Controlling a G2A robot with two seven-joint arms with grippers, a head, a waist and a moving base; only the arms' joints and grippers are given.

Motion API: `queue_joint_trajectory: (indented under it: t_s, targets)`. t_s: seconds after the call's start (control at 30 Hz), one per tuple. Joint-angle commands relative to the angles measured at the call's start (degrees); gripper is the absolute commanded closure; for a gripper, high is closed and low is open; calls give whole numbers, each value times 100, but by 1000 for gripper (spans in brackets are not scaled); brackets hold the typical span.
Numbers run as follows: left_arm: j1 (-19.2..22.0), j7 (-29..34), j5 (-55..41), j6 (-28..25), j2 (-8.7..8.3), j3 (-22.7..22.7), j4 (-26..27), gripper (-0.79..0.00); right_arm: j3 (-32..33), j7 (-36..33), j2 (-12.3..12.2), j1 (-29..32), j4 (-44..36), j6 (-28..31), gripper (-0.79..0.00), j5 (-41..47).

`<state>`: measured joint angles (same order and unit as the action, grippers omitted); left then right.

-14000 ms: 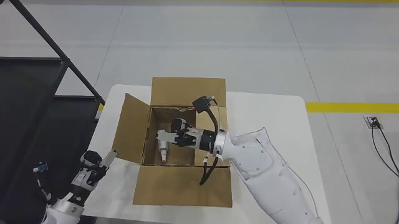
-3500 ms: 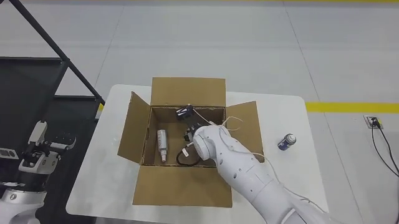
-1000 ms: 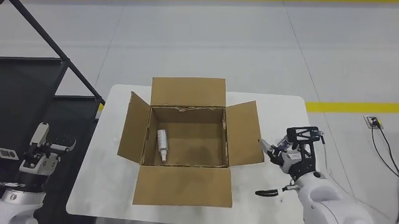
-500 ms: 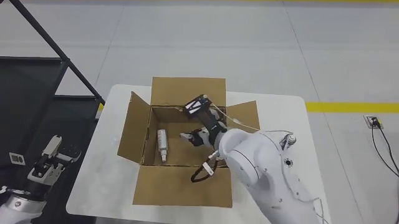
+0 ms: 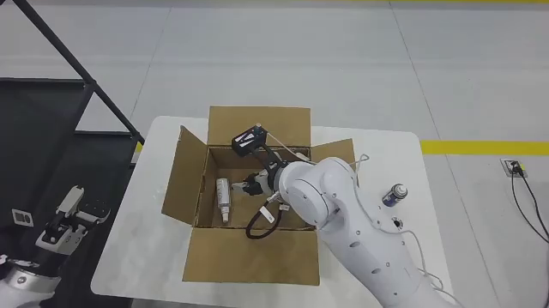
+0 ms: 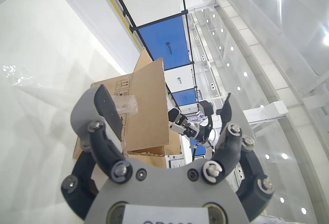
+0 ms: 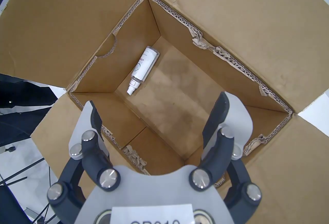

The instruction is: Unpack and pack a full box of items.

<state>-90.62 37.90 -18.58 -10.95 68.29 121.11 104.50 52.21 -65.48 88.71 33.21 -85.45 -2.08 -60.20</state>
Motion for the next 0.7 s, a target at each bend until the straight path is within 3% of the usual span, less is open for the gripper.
queue_joint_trajectory:
  t_s: [0.0, 0.17, 0.3, 0.5, 0.67]
  targets:
    - [0, 0, 0, 0, 0, 0, 0, -785, 0, 0, 0, -1, 1, 0, -785, 1]
    - [0, 0, 0, 0, 0, 0, 0, -785, -14, 12, 1, 6, 30, 19, -785, -9]
    - [264, -151, 239, 318, -39, -119, 29, -785, -235, 152, 111, -336, 653, -51, -785, 82]
    - [488, -14, 190, 459, -105, -46, -132, -785, -963, 374, 486, -969, 1714, -721, -785, 301]
    - [349, 177, -183, 396, -128, 165, -238, -785, -1525, 608, 873, -1385, 2550, -1133, -785, 565]
